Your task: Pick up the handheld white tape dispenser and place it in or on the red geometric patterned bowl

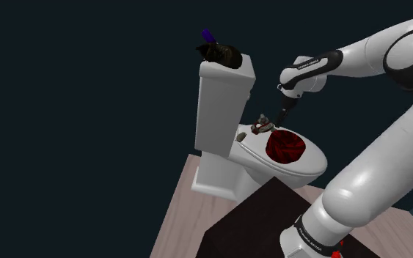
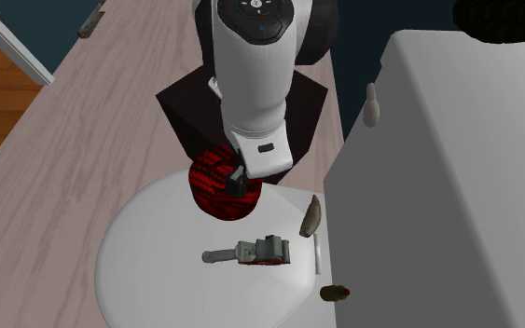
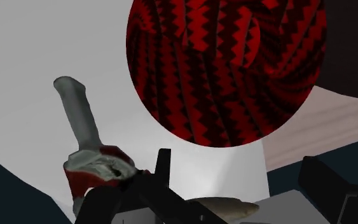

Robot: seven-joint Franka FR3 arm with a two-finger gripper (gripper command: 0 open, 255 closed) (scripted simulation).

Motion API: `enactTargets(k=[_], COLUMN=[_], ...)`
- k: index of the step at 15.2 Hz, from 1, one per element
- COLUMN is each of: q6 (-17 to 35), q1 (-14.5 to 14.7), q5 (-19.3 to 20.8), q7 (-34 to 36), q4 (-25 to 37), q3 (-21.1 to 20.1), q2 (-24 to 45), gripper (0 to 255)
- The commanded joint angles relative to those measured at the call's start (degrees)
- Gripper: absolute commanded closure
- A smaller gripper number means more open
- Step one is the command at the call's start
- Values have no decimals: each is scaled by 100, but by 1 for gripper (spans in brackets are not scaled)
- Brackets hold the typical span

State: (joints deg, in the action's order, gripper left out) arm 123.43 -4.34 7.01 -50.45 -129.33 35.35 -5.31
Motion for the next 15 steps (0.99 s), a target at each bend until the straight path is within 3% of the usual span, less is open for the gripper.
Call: enactTargets(k=[1, 5, 11, 15], q6=[151, 293, 214, 454], q1=[-12, -251, -943, -1014], q5=[-298, -1035, -1860, -1974], q7=[-506, -1516, -2627, -2700], q4=[295, 1059, 2405, 2319], q3=[133, 186, -132, -209], q2=[491, 1559, 2986, 3158], gripper=[0, 0, 0, 0])
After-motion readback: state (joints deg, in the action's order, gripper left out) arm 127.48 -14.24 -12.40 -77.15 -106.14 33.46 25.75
